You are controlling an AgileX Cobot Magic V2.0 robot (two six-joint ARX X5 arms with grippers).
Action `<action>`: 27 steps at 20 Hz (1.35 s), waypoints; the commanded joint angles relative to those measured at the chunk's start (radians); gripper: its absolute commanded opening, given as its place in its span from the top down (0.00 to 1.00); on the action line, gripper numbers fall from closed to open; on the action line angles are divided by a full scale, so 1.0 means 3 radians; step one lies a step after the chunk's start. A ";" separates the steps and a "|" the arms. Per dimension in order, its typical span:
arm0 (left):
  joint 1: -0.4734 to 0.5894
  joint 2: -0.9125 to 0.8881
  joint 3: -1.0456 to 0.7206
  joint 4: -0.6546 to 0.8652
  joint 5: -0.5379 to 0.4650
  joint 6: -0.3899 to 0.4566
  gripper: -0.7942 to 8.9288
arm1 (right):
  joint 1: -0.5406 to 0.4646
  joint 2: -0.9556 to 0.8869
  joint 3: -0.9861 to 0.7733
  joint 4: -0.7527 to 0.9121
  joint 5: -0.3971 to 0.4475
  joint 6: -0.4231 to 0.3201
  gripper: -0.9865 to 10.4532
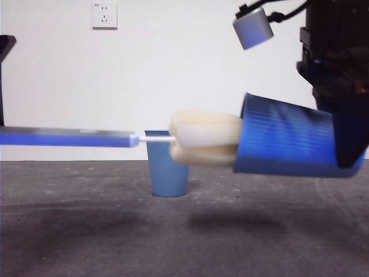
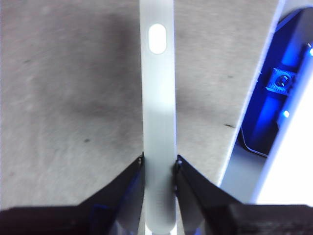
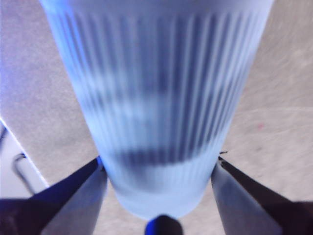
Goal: Pick up the cup brush,pick up the cup,insert the brush into the cup,clean the cup,put the cup brush back,put the cup back to the fixed position on the table
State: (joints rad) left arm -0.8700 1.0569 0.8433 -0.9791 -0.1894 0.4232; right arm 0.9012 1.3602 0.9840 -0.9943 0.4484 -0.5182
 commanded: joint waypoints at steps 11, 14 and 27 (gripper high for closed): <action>-0.0289 0.0515 0.0478 0.0278 -0.0071 0.0055 0.93 | 0.0591 0.0506 0.0089 0.0342 0.0028 -0.0104 0.92; -0.0272 0.0510 0.0487 0.0111 -0.0085 -0.0111 0.93 | 0.0595 0.0511 0.0089 0.0337 0.0083 0.0024 0.92; 0.0053 0.0440 0.0486 -0.0375 -0.0098 -0.0113 0.93 | 0.0451 0.0186 0.0089 0.0099 0.0219 0.0098 0.92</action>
State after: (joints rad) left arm -0.8581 1.1938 0.9836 -1.0931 -0.2123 0.4152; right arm 1.0382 1.4197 1.0077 -0.9627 0.5121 -0.4999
